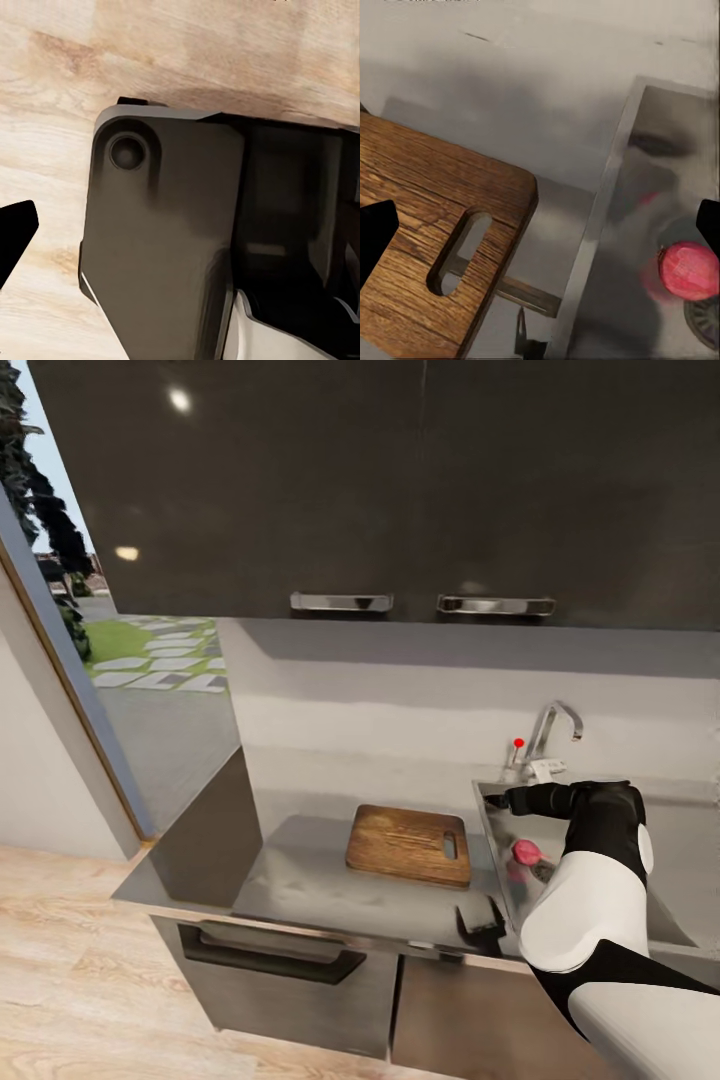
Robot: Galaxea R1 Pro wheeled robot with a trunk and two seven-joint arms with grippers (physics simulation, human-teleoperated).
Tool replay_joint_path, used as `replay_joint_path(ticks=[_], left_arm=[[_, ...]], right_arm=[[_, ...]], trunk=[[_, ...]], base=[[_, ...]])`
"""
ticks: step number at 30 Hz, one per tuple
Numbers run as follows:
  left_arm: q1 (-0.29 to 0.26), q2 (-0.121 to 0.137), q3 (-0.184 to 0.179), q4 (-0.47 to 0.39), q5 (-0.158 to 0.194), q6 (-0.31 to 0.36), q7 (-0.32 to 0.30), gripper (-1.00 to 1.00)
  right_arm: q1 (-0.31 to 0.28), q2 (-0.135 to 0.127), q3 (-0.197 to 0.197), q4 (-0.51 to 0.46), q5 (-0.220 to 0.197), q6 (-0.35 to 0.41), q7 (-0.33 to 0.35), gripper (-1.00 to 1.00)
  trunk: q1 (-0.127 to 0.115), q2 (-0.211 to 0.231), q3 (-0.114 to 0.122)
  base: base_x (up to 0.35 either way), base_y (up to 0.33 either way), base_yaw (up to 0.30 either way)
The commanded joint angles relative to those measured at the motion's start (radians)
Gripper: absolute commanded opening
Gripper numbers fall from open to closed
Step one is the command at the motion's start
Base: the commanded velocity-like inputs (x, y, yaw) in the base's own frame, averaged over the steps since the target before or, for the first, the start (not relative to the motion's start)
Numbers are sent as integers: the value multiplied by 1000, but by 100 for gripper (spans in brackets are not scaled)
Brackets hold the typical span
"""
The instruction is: In the kitchen, take the Vidalia onion out of the sink, dice it on the chopping board with the paring knife, put the diced onion into the bowl on the countertop, then place both the paring knife and the chopping board into the sink.
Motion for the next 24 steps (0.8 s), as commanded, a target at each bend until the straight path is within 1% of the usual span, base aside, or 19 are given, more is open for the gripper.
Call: replay_joint_path(ticks=[1,3,4,7,8,10,11,14,16,17,19,24], left_arm=[[0,-1,5,-2,1,-1,-1,100],[0,-1,5,-2,1,-1,-1,100],[0,0,5,-2,1,-1,-1,100],[0,0,5,-2,1,-1,-1,100],[0,0,5,-2,1,-1,-1,100],[0,0,5,-2,1,-1,-1,100],[0,0,5,-2,1,-1,-1,100],[0,0,5,-2,1,-1,-1,100],[0,0,5,-2,1,-1,-1,100],[0,0,5,-2,1,-1,-1,100],[0,-1,5,-2,1,-1,-1,100],[0,0,5,-2,1,-1,-1,100]], right_arm=[[-2,1,-3,-1,3,5,3,100],[-2,1,-3,-1,1,5,0,100],[-2,1,-3,0,-10,6,-4,100],[-2,1,-3,0,-23,6,-6,100],[-2,1,-3,1,-46,6,-8,100],[-2,1,-3,1,-56,8,-8,100],[-2,1,-3,2,-70,16,-9,100],[-2,1,-3,16,-84,52,-9,100],[-2,1,-3,36,-87,96,-9,100],[-2,1,-2,74,-89,161,-9,100],[-2,1,-1,102,-90,192,-9,100],[-2,1,7,169,-90,223,-4,100]], trunk=[[1,-2,-1],[1,-2,1],[1,-2,2],[1,-2,5],[1,-2,6],[1,-2,8],[1,-2,9],[1,-2,12],[1,-2,14],[1,-2,15],[1,-2,15],[1,-2,16]], base=[[0,0,-125],[0,0,-130],[0,0,-136],[0,0,-138],[0,0,-145],[0,0,-146],[0,0,-147],[0,0,-148],[0,0,-143],[0,0,-61],[0,0,-40],[0,0,-13]])
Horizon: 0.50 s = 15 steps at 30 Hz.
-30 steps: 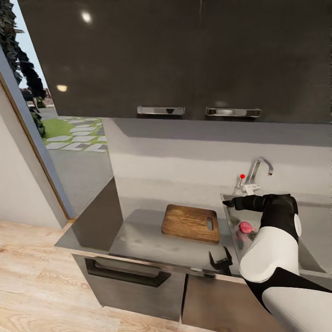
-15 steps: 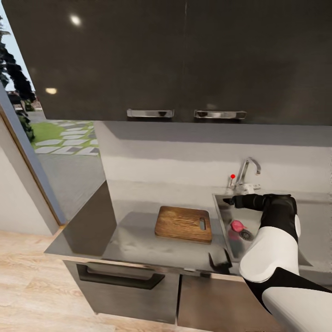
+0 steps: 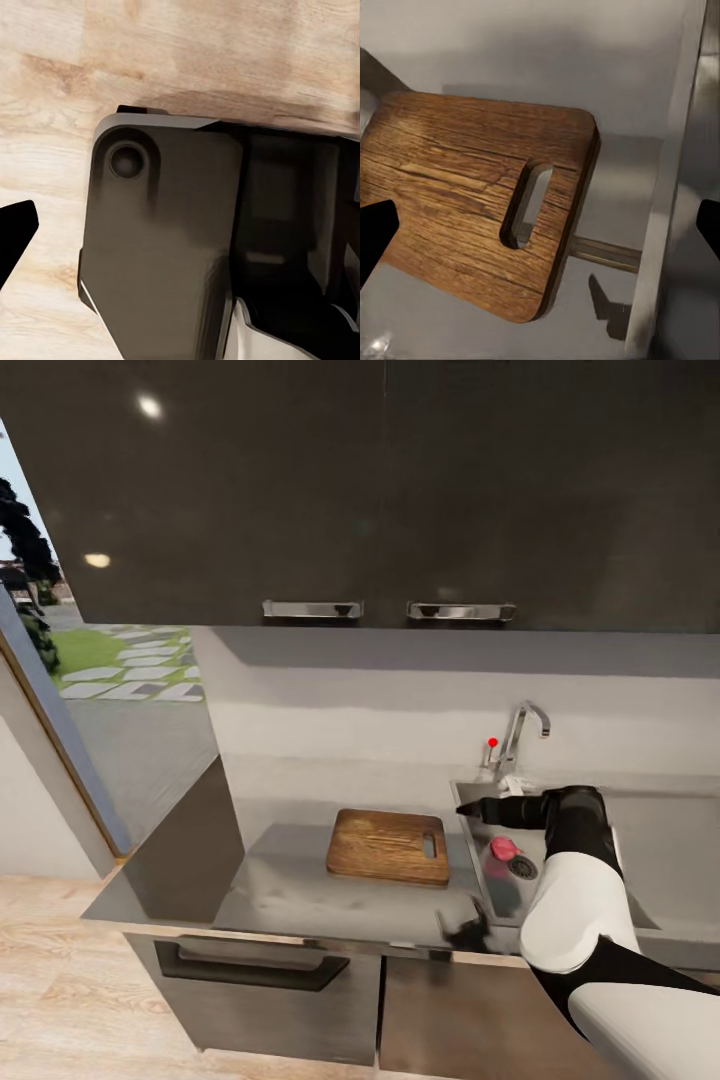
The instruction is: In the kitchen, take the Vidalia onion out of the sink, dice it on the chopping board with the paring knife, put the diced onion into the bowl on the countertop, then place both the paring knife and the chopping board into the sink.
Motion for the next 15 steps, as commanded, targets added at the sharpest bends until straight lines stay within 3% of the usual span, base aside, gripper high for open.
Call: replay_joint_path(ticks=[1,9,12,13,15], left_arm=[[0,-1,5,-2,1,-1,-1,100],[0,-2,5,-2,1,-1,-1,100],[0,-2,5,-2,1,-1,-1,100],[0,-2,5,-2,1,-1,-1,100],[0,-2,5,-2,1,-1,-1,100]], right_arm=[[-2,1,-2,5,6,5,9,100],[-2,2,17,33,6,45,-10,100],[-2,2,27,33,6,56,-81,100],[-2,2,82,34,6,59,-191,100],[-2,2,129,34,5,59,-238,100]], trunk=[[1,-2,-2],[1,-2,-2],[1,-2,-2],[1,-2,-2],[1,-2,-2]], base=[[0,0,-4],[0,0,-1],[0,0,0],[0,0,0],[0,0,0]])
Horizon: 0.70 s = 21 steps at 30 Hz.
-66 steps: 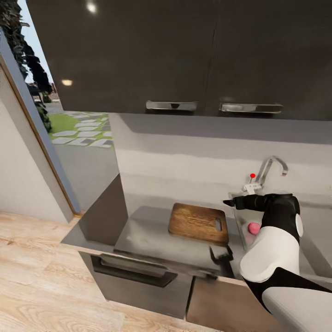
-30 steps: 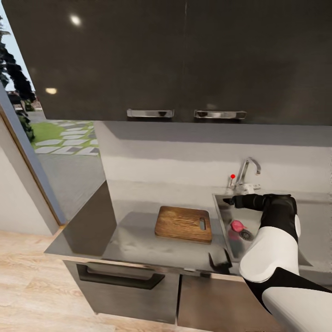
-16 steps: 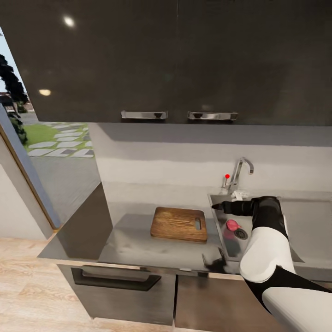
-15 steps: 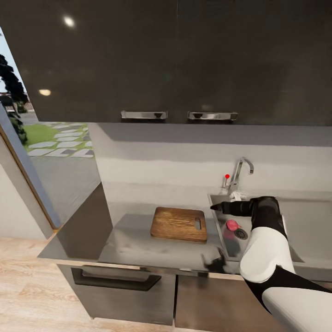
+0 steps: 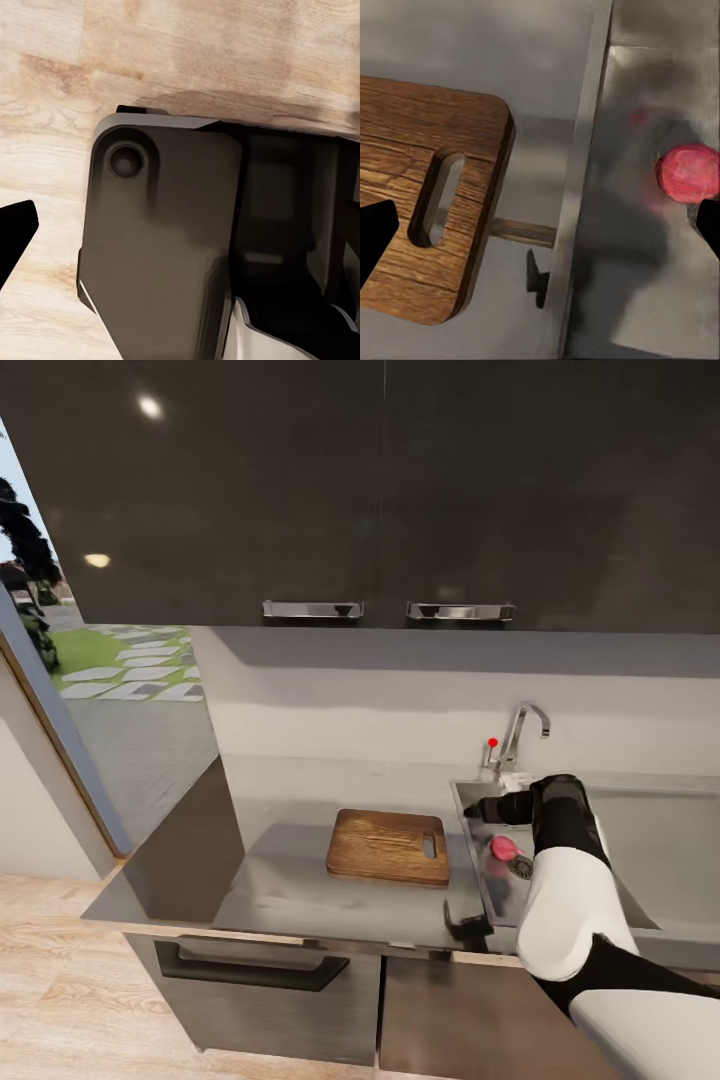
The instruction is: In the kitchen, take the Vidalia onion out of the sink, dice it on the chopping board with the paring knife, put the diced onion into the bowl on the countertop, then place both the paring knife and the chopping board into the sink.
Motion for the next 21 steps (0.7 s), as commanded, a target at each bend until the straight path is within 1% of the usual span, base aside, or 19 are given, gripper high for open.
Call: replay_joint_path(ticks=[1,2,3,4,5,7,8,11,12,14,15,16,17,18,19,20,21], left_arm=[[0,-1,5,-2,1,-1,-1,100],[0,-1,5,-2,1,-1,-1,100],[0,-1,5,-2,1,-1,-1,100],[0,-2,5,-2,1,-1,-1,100],[0,-3,5,-2,1,-1,-1,100],[0,-3,5,-2,1,-1,-1,100],[0,-4,5,-2,1,-1,-1,100],[0,-5,5,-2,0,-1,0,100],[0,-5,5,-2,0,-1,0,100],[0,-5,5,-2,0,-1,0,100],[0,-5,5,-2,1,-1,-1,100],[0,-5,5,-2,1,-1,-1,100],[0,-5,5,-2,1,-1,-1,100],[0,-5,5,-2,1,-1,0,100],[0,-6,5,-2,1,-1,0,100],[0,-6,5,-2,1,-1,0,100],[0,-7,4,-2,1,-1,0,100]], right_arm=[[-2,1,13,-2,9,0,-2,100],[-2,1,47,-4,9,1,-18,100],[-2,1,64,-7,8,1,-23,100],[-2,1,150,-30,4,1,-36,100],[-2,2,203,-52,2,1,-41,100],[-2,2,261,-74,0,2,-48,100],[-2,2,320,-97,-1,5,-64,100],[-2,2,398,-132,-3,30,-105,100],[-2,2,439,-150,-4,59,-140,100],[-2,2,470,-162,-6,91,-175,100],[-2,3,494,-170,-11,118,-202,100],[0,3,515,-176,-34,142,-225,100],[4,3,525,-179,-57,151,-236,100],[8,3,531,-180,-69,154,-243,100],[17,3,548,-184,-92,158,-257,100],[26,3,572,-187,-117,160,-268,100],[38,3,615,-193,-160,162,-277,100]], trunk=[[1,-2,-2],[1,-2,-2],[1,-2,-2],[1,-2,-2],[1,-2,-2],[1,-2,-2],[1,-2,-2],[1,-2,-2],[1,-2,-2],[1,-2,-2],[1,-2,-2],[1,-2,-2],[1,-2,-1],[1,-2,0],[1,-2,2],[1,-2,3],[1,-2,4]], base=[[0,0,0],[0,0,0],[0,0,0],[0,0,0],[0,0,0],[0,0,0],[0,0,0],[0,0,0],[0,0,0],[0,0,0],[0,0,0],[0,0,-50],[0,0,-51],[0,0,-41],[0,0,-26],[0,0,-17],[0,0,-9]])
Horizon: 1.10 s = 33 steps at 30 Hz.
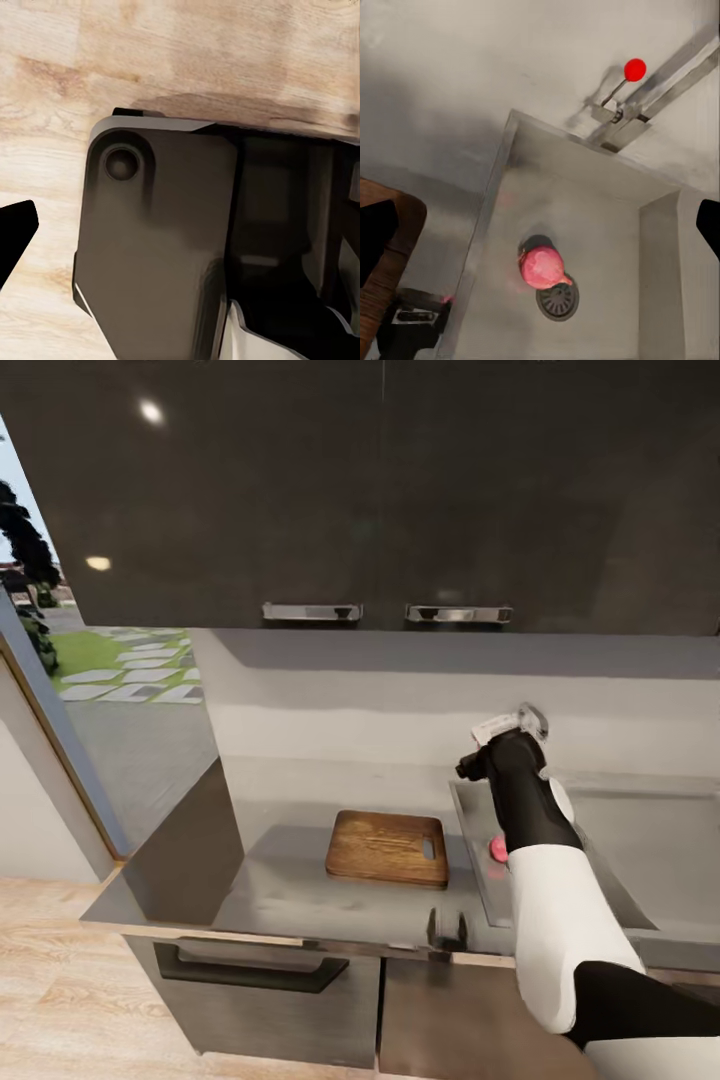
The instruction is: In the kitchen, take the Vidalia onion out of the sink, dice it on the chopping board with the paring knife, put the diced onion into the bowl on the countertop, then place both the paring knife and the chopping board into the sink.
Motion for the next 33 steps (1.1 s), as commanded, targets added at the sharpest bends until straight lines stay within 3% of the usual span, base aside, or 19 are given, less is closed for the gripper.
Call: replay_joint_path(ticks=[1,3,4,8,10,11,14,16,18,24,25,27,28,29,31,33], left_arm=[[0,-1,5,-2,1,-1,-1,100],[0,-2,5,-2,1,-1,0,100],[0,-2,4,-2,1,-2,0,100],[0,-2,5,-2,1,-2,0,100],[0,-3,5,-2,1,-4,0,100],[0,-3,4,-3,0,-22,-1,100],[0,-3,4,-4,-1,-63,-1,100],[0,-2,3,-36,-1,-141,0,100],[0,-1,2,-90,0,-185,2,100],[0,0,2,-225,-1,-225,-10,100],[1,0,2,-385,0,-222,-35,100],[3,1,2,-468,0,-201,-44,100],[11,2,2,-686,0,-69,-85,100],[14,2,2,-730,0,-33,-99,100],[19,2,2,-908,1,124,-190,100],[21,2,2,-1015,1,228,-276,100]], right_arm=[[12,1,27,-4,-17,0,4,100],[36,1,68,-7,-53,1,-12,100],[64,1,113,-10,-89,-2,-74,100],[103,1,136,-12,-151,-33,-183,100],[131,1,142,-12,-215,-84,-245,100],[168,1,146,-12,-319,-172,-300,100],[205,1,147,-12,-426,-241,-324,100],[253,0,146,-15,-525,-290,-337,100],[286,0,145,-21,-555,-312,-341,100],[363,0,145,-58,-581,-411,-344,100],[384,0,144,-95,-587,-468,-343,100],[389,0,144,-104,-588,-479,-342,100],[396,-1,144,-116,-589,-494,-334,100],[397,-1,143,-117,-590,-495,-330,100],[400,-2,136,-120,-591,-499,-302,100],[401,-2,117,-120,-591,-500,-267,100]], trunk=[[1,-2,-1],[1,-2,2],[1,-2,3],[1,-2,7],[1,-2,9],[1,-2,9],[1,-2,11],[1,-2,11],[1,-2,11],[1,-2,11],[1,-2,11],[1,-2,12],[1,-2,13],[1,-2,13],[1,-2,14],[1,-2,15]], base=[[-17,0,-6],[-53,0,-4],[-135,-6,-1],[-177,-46,-1],[-218,-84,0],[-255,-142,0],[-218,-138,0],[-94,-58,0],[-37,-23,0],[-15,-9,0],[-2,-1,-39],[-2,-1,-53],[0,0,-79],[0,0,-82],[0,0,-85],[0,0,-81]])
